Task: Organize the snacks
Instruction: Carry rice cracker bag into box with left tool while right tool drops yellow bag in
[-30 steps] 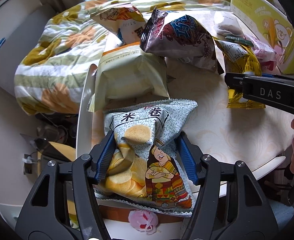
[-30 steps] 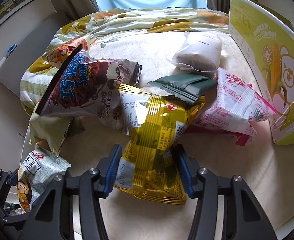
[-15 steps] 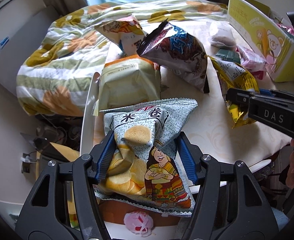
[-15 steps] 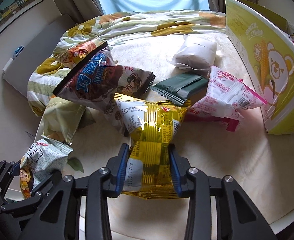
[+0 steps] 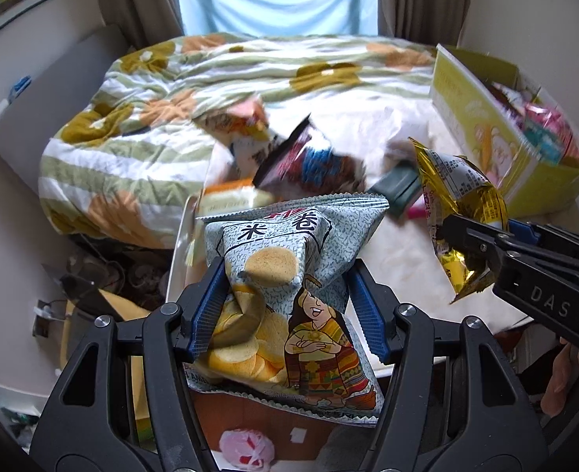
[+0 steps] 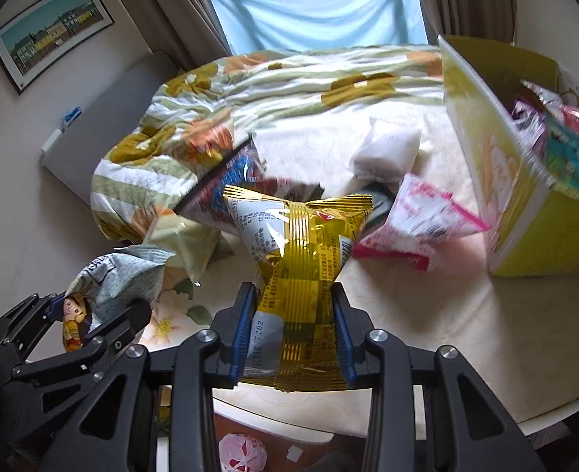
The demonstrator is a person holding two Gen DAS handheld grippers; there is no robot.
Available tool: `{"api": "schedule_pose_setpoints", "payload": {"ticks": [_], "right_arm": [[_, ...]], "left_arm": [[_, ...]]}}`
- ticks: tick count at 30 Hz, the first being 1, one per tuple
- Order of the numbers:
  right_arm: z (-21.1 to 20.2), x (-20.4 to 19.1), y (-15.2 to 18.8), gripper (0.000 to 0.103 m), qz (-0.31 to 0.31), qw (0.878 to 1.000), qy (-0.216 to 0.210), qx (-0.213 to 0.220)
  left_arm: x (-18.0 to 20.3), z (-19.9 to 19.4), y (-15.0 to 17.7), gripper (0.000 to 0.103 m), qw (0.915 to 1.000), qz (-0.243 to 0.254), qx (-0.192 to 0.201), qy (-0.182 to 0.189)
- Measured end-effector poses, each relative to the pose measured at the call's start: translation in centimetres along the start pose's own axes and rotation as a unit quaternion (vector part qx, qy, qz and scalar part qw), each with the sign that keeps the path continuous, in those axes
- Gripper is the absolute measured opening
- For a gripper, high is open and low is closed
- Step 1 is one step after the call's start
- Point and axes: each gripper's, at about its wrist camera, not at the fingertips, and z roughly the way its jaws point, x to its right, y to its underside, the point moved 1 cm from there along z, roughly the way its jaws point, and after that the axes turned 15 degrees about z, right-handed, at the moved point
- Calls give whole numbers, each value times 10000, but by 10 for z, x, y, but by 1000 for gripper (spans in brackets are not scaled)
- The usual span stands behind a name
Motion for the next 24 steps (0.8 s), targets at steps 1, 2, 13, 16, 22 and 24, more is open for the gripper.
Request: {"api": "schedule_pose_setpoints", "payload": {"ticks": [1,2,13,16,22,24], "right_arm": [[-8,1,-4,34,13,10000,-30,59],[-17,3,-11,34,17,9999,-61,132],[-110,63,-100,34,-67,9963,-30,856],[-128,88,-130,34,-68,9947,63,1028],[-143,143,-183,34,-17,9929,191,1175],[-142,160,-199,34,20,9927,251,1175]], "left_arm": [[2,-4,-7,58,10000,10,51,16],[6,-8,-16,58,9999,22,121,22],[76,-41,-145,58,9930,194,1050,496],[106,-38,-183,58,9907,273,1199,591],[166,-2,-263,58,9884,347,1226,830],[183,12,-286,58,9882,384,1208,854]]}}
